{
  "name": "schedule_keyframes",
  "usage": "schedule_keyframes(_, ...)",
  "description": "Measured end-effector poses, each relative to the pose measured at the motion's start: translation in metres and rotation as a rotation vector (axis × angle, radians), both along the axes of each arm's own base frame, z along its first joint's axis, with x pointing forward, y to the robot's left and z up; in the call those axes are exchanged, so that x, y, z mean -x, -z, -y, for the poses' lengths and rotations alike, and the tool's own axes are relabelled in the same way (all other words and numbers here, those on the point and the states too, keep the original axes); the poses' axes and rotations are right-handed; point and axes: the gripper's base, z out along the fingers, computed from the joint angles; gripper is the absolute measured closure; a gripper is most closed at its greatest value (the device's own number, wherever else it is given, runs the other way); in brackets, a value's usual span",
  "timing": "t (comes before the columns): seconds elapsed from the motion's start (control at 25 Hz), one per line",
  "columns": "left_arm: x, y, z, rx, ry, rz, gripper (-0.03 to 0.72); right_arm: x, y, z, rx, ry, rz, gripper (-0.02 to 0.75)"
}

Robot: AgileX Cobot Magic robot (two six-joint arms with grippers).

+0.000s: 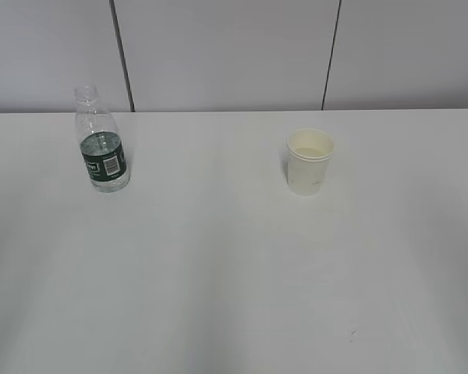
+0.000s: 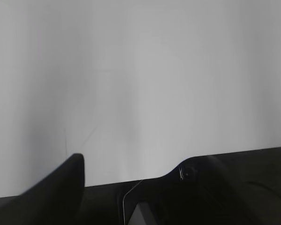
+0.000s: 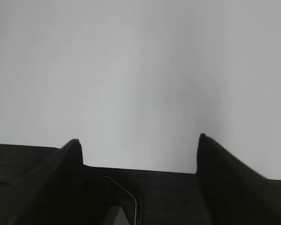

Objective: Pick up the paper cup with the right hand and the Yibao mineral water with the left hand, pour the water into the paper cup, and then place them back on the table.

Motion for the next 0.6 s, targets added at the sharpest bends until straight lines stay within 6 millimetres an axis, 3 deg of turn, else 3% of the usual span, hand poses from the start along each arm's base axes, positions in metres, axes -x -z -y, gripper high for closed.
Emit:
schedule_keyframes(0.24, 0.037, 0.021, -0.007, 0.023, 0.000, 0.130, 0.219, 0.044, 0.019, 0.012, 0.008, -0.004, 0.141, 0.153)
schedule_keyframes(0.6, 0.073, 0.052, -0.013, 0.054, 0.000, 0.297, 0.219, 0.099, 0.030, 0.028, 0.010, 0.017, 0.430, 0.153)
